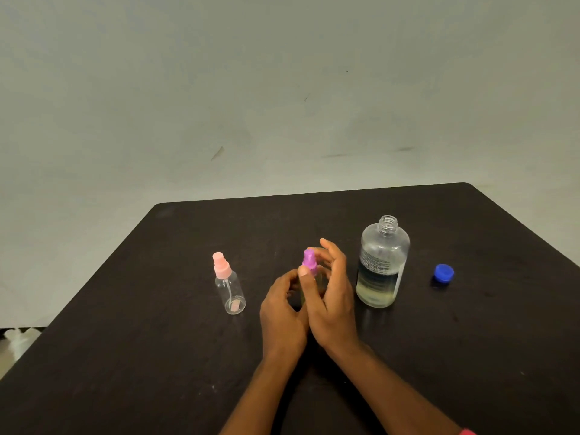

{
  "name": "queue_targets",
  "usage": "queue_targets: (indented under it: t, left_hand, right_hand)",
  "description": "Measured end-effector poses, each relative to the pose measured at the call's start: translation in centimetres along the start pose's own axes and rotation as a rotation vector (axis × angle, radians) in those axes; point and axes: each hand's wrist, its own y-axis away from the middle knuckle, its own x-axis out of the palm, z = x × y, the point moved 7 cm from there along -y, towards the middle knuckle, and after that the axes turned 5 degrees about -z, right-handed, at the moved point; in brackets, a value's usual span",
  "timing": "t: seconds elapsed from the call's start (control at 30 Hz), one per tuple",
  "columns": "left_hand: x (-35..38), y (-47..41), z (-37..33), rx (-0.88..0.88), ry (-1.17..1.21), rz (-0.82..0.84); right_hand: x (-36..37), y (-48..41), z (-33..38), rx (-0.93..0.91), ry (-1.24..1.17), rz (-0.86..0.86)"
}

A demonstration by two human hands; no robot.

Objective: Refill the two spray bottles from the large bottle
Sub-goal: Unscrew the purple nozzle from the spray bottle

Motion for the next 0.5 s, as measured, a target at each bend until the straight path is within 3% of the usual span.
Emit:
queue_targets:
  t: [0.27,0.5]
  left_hand:
    - [0.03,0.00,-0.19,0.014,-0.008,0.007]
    - [-0.04,0.09,-0.38,0.030,-0.007,0.009]
  right_hand:
    - [-0.48,-0.17,-0.33,-0.020,0.030,-0.079]
    - [0.08,-0.03,-0.39,0.007,-0.005,-0.001]
